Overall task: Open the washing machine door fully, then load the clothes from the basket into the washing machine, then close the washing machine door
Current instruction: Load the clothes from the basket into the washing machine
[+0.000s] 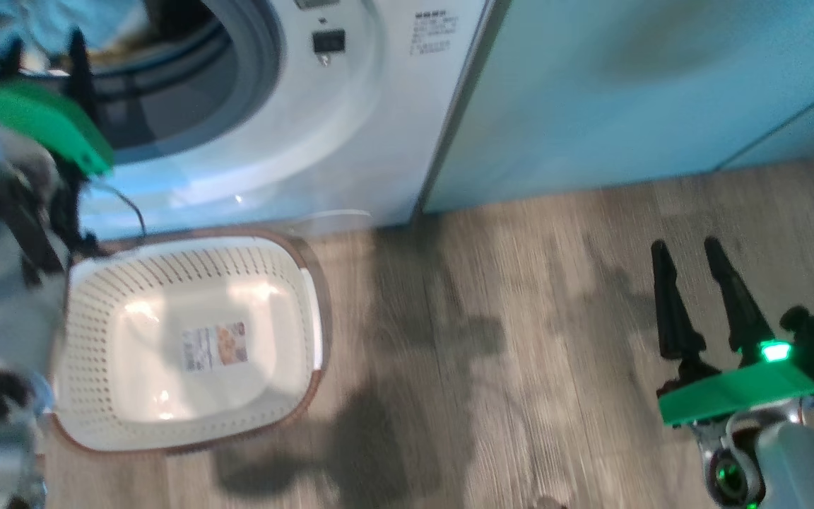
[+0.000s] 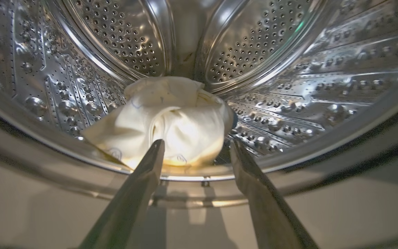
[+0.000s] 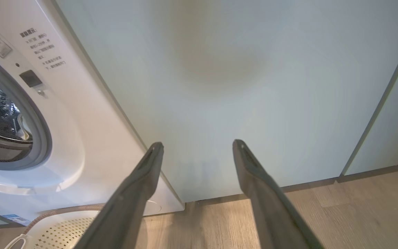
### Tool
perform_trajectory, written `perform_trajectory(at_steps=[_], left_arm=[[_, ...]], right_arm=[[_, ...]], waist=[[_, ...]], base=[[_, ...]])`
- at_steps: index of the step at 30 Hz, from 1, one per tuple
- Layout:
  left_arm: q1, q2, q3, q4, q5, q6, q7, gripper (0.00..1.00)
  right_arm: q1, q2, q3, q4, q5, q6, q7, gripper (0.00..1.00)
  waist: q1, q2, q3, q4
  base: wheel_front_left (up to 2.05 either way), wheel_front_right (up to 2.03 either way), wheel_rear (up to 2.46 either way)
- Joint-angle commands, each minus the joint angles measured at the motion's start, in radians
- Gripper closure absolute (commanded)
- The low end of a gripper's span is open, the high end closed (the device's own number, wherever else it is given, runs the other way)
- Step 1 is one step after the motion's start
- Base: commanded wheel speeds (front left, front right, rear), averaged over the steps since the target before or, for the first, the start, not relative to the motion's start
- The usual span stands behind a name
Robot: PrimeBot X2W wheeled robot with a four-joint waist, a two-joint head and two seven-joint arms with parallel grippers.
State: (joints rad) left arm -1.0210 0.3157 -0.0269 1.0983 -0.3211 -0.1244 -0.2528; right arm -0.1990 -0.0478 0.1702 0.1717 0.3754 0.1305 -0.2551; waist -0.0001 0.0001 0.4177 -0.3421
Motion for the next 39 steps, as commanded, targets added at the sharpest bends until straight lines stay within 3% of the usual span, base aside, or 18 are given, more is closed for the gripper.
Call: perform_trajectory(at_steps=[1,15,24,39], left_arm=[[0.050,0.035,0.033,-0.059,-0.016,-0.002,-0.009,0.00],[0.479,-0.004,0.084,-0.362,-0.066,-0.006,-0.009,0.00],[0.759,-0.062,0.147,-0.595,-0.089,-0.004,-0.009,0.00],[0.989,-0.089,0.183,-0.786,-0.065,0.008,-0.009,0.00]], right_arm=[[0.020,-0.011,0.014,-0.025,-0.012,0.000,-0.007,0.00],[0.119,-0.039,0.006,-0.013,-0.017,0.000,-0.007,0.00],[0.177,-0.044,-0.007,-0.015,-0.023,0.000,-0.007,0.00],[0.221,-0.055,-0.015,-0.016,-0.025,0.000,-0.007,0.00]], waist=[[0.0001,-0.0001,-0.063,0.025],[0.0001,-0.0001,-0.253,0.077],[0.0001,-0.0001,-0.350,0.094],[0.0001,-0.0001,-0.415,0.125]], base=[[0.00,0.00,0.00],[0.00,0.00,0.00],[0.00,0.00,0.00],[0.00,0.00,0.00]])
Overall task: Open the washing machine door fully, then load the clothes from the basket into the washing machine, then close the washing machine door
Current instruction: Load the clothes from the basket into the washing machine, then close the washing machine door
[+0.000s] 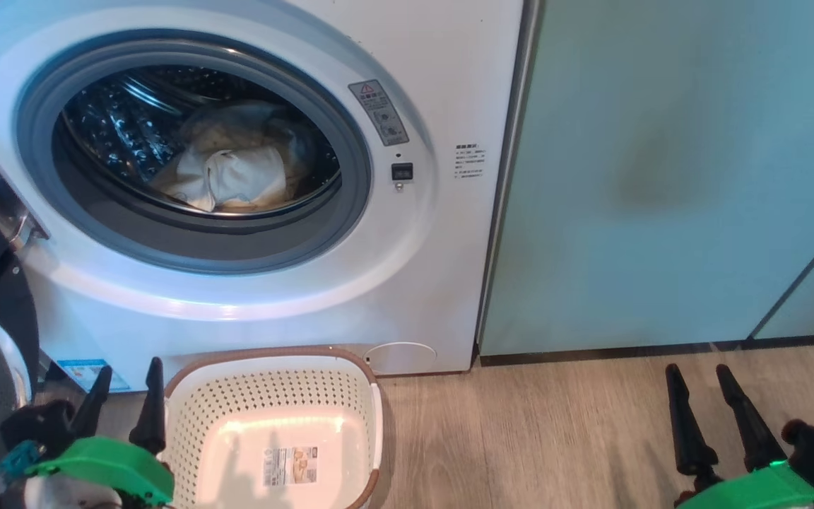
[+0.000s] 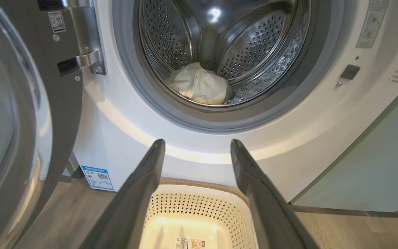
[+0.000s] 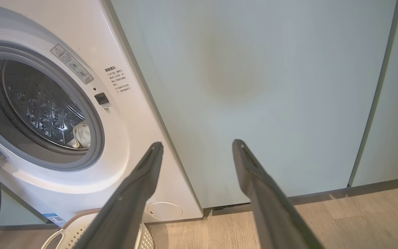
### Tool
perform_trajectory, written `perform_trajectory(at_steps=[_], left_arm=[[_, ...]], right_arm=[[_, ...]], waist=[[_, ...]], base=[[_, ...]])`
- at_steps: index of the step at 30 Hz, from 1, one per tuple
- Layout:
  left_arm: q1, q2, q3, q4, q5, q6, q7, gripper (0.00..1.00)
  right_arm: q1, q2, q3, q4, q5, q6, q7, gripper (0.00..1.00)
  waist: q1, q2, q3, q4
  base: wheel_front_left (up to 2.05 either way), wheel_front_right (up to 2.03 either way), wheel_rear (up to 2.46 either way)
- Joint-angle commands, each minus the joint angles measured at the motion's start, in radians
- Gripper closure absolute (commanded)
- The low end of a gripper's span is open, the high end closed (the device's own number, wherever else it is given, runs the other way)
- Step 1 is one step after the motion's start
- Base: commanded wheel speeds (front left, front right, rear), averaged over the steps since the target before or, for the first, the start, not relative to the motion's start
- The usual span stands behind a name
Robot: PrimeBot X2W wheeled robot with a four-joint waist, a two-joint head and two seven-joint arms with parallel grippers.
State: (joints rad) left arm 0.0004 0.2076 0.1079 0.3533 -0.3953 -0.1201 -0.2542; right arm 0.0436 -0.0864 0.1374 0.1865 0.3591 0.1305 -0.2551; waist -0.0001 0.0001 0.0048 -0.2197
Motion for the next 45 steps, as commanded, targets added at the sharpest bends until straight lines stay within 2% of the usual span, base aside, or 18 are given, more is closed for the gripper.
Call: perform_trajectory(at_steps=[1,12,45], left_arm=[[-0.026,0.019,0.052,-0.052,0.011,0.004,-0.008,0.00],[0.018,0.009,0.094,-0.104,0.029,0.013,-0.008,0.00],[0.059,-0.011,0.112,-0.124,0.053,0.003,-0.008,0.00]], right_arm=[[-0.021,-0.017,0.018,-0.030,-0.009,0.000,-0.007,0.00],[-0.018,-0.020,0.018,-0.027,-0.006,0.000,-0.007,0.00],[-0.019,-0.026,0.008,-0.029,-0.006,0.000,-0.007,0.00]], waist=[[0.0001,-0.0001,-0.004,0.004],[0.0001,-0.0001,-0.013,-0.005],[0.0001,-0.0001,-0.022,-0.005]], base=[[0.00,0.00,0.00],[0.00,0.00,0.00],[-0.05,0.05,0.00]])
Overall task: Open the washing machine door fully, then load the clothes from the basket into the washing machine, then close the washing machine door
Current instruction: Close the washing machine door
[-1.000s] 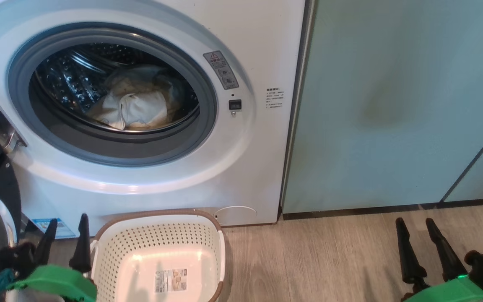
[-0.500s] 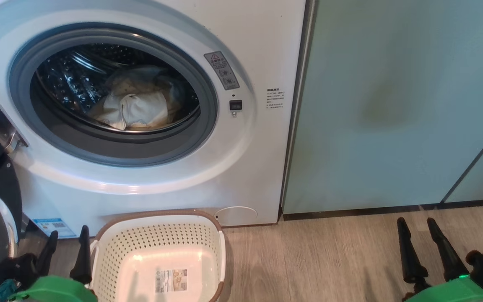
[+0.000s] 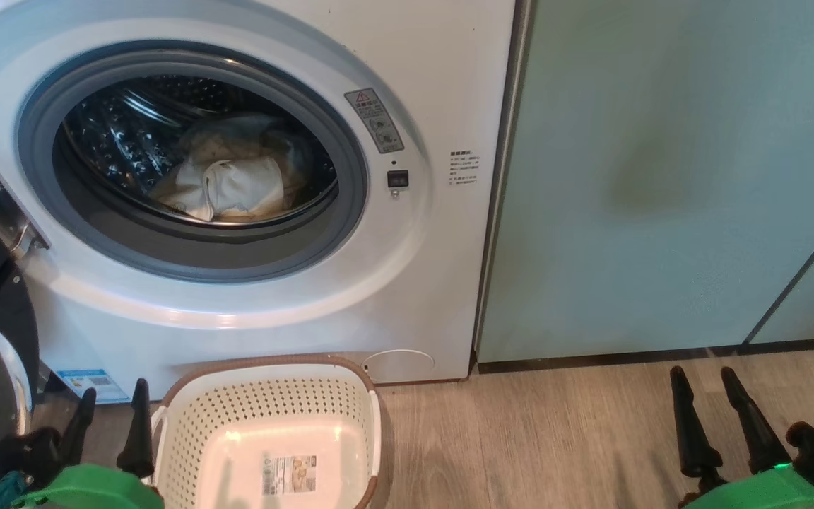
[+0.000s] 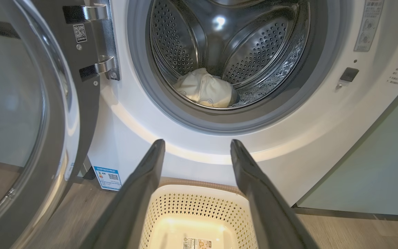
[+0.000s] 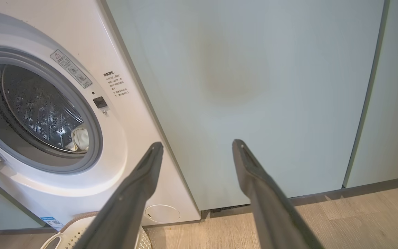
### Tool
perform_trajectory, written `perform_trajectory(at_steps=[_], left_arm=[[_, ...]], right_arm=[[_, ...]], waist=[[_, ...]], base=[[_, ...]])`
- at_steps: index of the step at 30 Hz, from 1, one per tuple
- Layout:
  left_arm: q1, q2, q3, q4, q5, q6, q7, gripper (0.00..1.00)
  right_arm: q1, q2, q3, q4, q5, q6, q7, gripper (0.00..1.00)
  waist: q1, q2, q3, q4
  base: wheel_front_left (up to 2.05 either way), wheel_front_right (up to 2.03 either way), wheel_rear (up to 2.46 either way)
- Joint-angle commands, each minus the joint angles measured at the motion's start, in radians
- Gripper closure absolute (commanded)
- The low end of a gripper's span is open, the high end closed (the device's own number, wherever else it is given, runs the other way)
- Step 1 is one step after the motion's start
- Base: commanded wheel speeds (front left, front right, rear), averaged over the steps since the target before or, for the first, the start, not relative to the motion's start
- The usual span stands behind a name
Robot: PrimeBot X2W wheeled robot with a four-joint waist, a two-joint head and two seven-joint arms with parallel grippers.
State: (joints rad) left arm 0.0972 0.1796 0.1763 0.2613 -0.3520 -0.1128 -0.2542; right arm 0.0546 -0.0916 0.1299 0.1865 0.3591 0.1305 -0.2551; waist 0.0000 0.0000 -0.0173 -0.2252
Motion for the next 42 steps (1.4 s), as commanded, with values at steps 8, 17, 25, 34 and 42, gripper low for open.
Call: perform_trajectory(at_steps=[8,17,25,34,42], left_arm=[[-0.043,0.012,0.046,-0.023,0.009,-0.005,-0.008,0.00],[-0.039,0.015,0.043,-0.020,0.010,-0.008,-0.008,0.00],[-0.038,0.022,0.036,-0.027,0.009,-0.012,-0.008,0.00],[-0.036,0.022,0.035,-0.026,0.010,-0.014,-0.008,0.00],[-0.034,0.020,0.032,-0.026,0.006,-0.015,-0.008,0.00]], right_arm=[[-0.027,-0.020,0.017,-0.029,-0.008,0.000,-0.007,0.00],[-0.024,-0.021,0.021,-0.028,-0.007,0.000,-0.007,0.00],[-0.022,-0.020,0.019,-0.029,-0.008,0.000,-0.007,0.00],[-0.021,-0.020,0.018,-0.028,-0.009,0.000,-0.007,0.00],[-0.018,-0.021,0.015,-0.030,-0.009,0.000,-0.007,0.00]], waist=[[0.0000,0.0000,-0.005,0.005],[0.0000,0.0000,-0.008,0.005],[0.0000,0.0000,-0.008,0.003],[0.0000,0.0000,-0.011,0.003],[0.0000,0.0000,-0.014,0.007]], base=[[-1.21,1.21,0.00],[-1.90,1.90,0.00],[-1.25,1.25,0.01],[-0.21,0.21,0.00],[0.00,0.00,0.00]])
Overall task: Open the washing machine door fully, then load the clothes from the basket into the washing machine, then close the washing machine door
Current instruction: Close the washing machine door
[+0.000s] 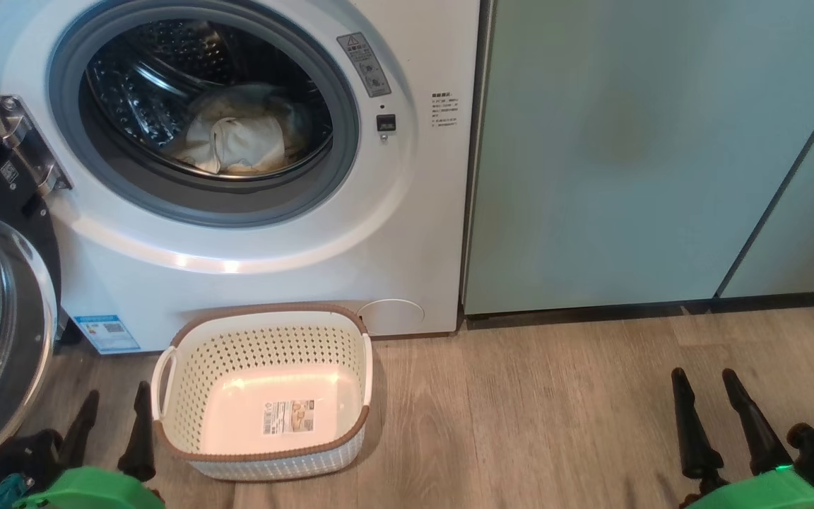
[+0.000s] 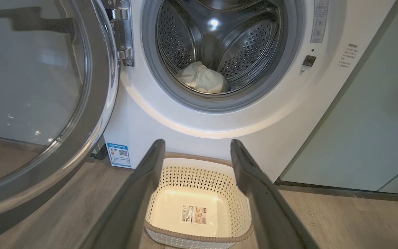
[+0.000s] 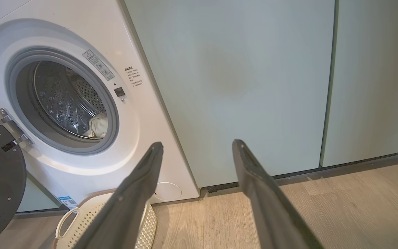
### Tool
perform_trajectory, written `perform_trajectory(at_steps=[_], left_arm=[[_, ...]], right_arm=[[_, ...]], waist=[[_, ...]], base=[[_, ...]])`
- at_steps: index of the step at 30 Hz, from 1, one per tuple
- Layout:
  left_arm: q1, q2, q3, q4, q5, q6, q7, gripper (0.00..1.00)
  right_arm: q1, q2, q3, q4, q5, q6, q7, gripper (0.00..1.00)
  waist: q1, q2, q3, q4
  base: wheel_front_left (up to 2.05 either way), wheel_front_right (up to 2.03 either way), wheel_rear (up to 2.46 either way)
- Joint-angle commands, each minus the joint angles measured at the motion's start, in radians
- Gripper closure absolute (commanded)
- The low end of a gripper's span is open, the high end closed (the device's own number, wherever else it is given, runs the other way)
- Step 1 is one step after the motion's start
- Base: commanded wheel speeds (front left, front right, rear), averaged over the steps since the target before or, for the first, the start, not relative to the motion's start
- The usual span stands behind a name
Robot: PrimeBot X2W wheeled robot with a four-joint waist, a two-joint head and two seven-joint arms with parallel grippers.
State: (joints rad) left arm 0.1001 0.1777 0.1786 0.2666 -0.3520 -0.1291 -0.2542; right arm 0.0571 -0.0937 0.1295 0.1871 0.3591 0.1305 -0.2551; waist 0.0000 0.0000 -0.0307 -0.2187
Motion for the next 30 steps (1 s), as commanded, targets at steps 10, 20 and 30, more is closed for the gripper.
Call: perform_trajectory(at_steps=[10,20,30], left_arm=[[-0.037,0.018,0.026,-0.034,0.013,0.001,-0.008,0.00],[-0.047,0.018,0.045,-0.035,0.023,0.005,-0.008,0.00],[-0.067,0.002,0.066,-0.038,0.062,0.033,-0.008,0.00]], right_arm=[[-0.011,-0.017,0.006,-0.033,-0.009,0.000,-0.007,0.00],[-0.015,-0.009,0.007,-0.035,-0.006,0.000,-0.007,0.00],[-0.029,-0.003,0.012,-0.035,-0.006,0.000,-0.007,0.00]], waist=[[0.0000,0.0000,0.002,0.038],[0.0000,0.0000,0.007,0.141],[0.0000,0.0000,0.005,0.293]], base=[[0.00,0.00,0.00],[0.00,0.00,0.00],[0.00,0.00,0.00]])
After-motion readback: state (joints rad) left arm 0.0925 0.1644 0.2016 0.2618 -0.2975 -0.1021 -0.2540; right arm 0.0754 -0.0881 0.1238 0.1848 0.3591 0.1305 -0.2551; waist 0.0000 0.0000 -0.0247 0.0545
